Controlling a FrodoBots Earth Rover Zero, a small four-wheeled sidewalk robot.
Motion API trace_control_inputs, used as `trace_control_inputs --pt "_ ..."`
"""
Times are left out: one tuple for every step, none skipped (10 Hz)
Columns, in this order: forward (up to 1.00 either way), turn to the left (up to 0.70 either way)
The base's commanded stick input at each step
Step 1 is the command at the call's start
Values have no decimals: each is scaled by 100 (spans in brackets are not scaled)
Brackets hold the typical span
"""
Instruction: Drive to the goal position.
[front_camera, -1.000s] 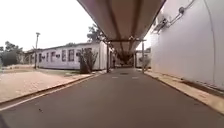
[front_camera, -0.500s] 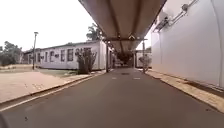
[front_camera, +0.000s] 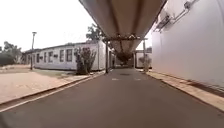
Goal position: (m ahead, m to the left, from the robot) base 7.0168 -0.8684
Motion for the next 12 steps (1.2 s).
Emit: trace_control_inputs --pt "50 0" --pt "50 0" --pt "50 0" --pt "50 0" --pt "50 0" --pt "50 0" --pt "50 0" --pt "50 0" --pt "50 0" --pt "50 0" --pt "50 0" --pt "50 0"
